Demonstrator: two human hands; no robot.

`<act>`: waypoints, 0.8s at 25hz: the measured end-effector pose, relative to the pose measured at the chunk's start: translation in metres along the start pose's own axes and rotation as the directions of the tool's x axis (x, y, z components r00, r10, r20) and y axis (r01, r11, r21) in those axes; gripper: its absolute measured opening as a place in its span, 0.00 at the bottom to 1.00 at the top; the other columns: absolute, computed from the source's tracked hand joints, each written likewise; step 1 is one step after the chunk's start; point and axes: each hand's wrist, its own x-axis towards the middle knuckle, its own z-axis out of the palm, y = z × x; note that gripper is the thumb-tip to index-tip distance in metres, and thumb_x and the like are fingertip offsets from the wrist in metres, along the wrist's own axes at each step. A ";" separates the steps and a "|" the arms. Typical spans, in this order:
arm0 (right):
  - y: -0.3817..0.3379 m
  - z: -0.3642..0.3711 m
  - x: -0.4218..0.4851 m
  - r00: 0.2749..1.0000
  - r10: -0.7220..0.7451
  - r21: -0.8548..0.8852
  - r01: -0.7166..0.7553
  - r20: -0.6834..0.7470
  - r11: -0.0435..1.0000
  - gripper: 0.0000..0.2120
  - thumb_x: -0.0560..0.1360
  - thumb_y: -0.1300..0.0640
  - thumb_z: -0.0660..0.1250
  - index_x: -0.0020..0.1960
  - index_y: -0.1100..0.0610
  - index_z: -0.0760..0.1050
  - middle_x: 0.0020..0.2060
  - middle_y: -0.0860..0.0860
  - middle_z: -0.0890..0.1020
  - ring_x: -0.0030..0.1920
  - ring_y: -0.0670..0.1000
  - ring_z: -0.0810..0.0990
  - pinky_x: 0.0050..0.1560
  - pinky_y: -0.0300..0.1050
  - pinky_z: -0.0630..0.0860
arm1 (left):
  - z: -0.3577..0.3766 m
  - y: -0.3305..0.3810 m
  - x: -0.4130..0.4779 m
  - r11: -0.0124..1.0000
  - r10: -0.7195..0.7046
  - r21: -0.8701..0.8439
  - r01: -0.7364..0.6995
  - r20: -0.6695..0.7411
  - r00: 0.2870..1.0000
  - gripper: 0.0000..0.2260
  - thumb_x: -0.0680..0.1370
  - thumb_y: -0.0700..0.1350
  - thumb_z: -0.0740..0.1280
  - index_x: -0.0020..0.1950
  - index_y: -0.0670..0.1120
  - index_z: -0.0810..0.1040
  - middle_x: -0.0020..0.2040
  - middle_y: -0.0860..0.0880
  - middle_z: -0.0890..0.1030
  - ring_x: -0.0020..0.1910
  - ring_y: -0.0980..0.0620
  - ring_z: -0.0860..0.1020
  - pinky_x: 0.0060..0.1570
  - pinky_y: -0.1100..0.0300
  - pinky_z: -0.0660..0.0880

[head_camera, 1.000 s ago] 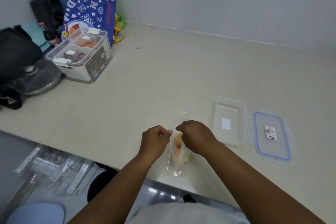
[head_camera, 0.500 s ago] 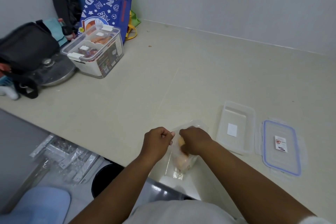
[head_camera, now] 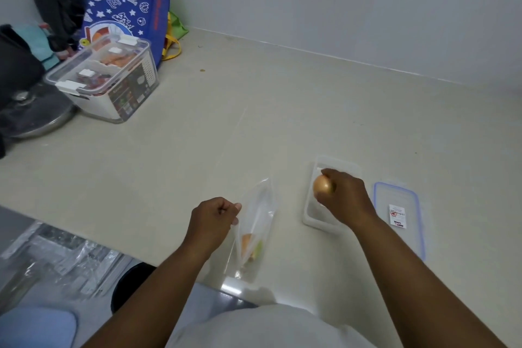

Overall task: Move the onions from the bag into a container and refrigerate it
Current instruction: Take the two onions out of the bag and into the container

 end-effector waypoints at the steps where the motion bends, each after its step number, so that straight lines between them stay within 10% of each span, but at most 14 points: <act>1: 0.012 0.004 0.007 0.998 0.034 -0.113 -0.028 0.056 0.993 0.20 0.70 0.55 0.67 0.62 0.53 0.76 0.58 0.53 0.81 0.57 0.57 0.78 0.56 0.46 0.75 | 0.001 0.001 -0.001 1.000 -0.003 -0.005 0.003 0.004 1.000 0.11 0.75 0.50 0.69 0.34 0.48 0.80 0.32 0.54 0.84 0.30 0.57 0.77 0.38 0.60 0.73; 11: 0.042 0.030 0.009 0.973 0.039 -0.284 0.029 0.230 0.958 0.26 0.74 0.54 0.64 0.72 0.50 0.66 0.72 0.54 0.69 0.71 0.56 0.67 0.67 0.49 0.67 | 0.004 0.004 -0.006 1.000 -0.009 -0.011 0.009 0.043 0.999 0.07 0.75 0.46 0.69 0.37 0.50 0.83 0.33 0.54 0.85 0.28 0.62 0.78 0.40 0.60 0.74; 16: -0.029 0.014 -0.046 0.891 -0.429 0.034 0.438 -0.151 0.898 0.16 0.72 0.53 0.72 0.59 0.54 0.79 0.54 0.51 0.83 0.57 0.53 0.80 0.59 0.43 0.73 | 0.002 0.002 -0.011 1.000 -0.001 0.002 0.001 0.034 0.999 0.07 0.74 0.45 0.69 0.37 0.51 0.83 0.33 0.54 0.85 0.29 0.62 0.78 0.39 0.61 0.75; 20: -0.091 0.030 -0.073 0.697 -0.658 0.124 0.654 0.283 0.746 0.11 0.75 0.54 0.65 0.57 0.50 0.81 0.52 0.48 0.85 0.51 0.49 0.82 0.53 0.45 0.77 | 0.002 0.003 -0.015 0.999 0.044 0.019 -0.044 -0.006 0.999 0.07 0.74 0.43 0.69 0.37 0.50 0.83 0.31 0.53 0.83 0.30 0.61 0.79 0.37 0.63 0.73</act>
